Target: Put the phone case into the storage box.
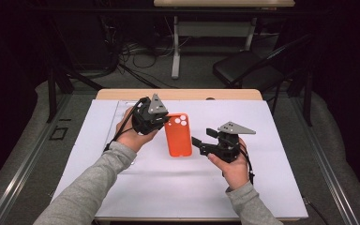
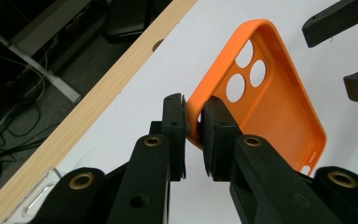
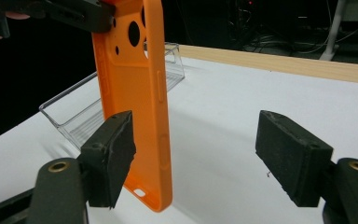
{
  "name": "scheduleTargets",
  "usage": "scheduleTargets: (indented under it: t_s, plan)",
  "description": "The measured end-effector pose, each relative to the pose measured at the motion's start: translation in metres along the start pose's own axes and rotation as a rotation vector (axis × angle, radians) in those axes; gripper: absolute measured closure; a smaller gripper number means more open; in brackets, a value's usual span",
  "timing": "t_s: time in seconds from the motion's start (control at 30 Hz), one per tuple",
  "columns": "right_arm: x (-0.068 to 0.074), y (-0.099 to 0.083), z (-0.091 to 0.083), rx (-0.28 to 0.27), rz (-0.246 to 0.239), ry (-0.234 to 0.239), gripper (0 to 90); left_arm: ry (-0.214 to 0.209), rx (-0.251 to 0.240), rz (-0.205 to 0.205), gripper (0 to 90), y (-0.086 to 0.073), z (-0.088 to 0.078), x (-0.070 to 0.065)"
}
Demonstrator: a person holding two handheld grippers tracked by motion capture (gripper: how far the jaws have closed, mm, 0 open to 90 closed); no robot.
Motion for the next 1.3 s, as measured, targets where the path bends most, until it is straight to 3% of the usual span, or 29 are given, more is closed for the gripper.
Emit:
scheduleTargets:
  t_s: [0.27, 0.57, 1.3]
  plan:
    - [-0.002, -0.002, 0.002, 0.011, -0.014, -0.01, 27.0, 0.013, -0.004, 0.01, 80.7, -0.001, -0.002, 0.012]
    - [-0.004, -0.006, 0.005, 0.031, -0.009, -0.016, 25.9, 0.019, 0.0, -0.018, 80.6, -0.007, -0.004, 0.031]
    - [-0.007, -0.008, 0.006, 0.033, -0.016, -0.048, 26.3, 0.017, 0.053, -0.007, 80.4, -0.009, -0.001, 0.063]
Point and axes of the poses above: each handheld gripper's, and its own axes: z roughly forward along the jaws, y roughly out of its top, x roughly to its left, the point moved 1 cm from there along z, roughly forward along the jaws, and after that the axes turned 1 degree about -y, right-handed, at the moved point
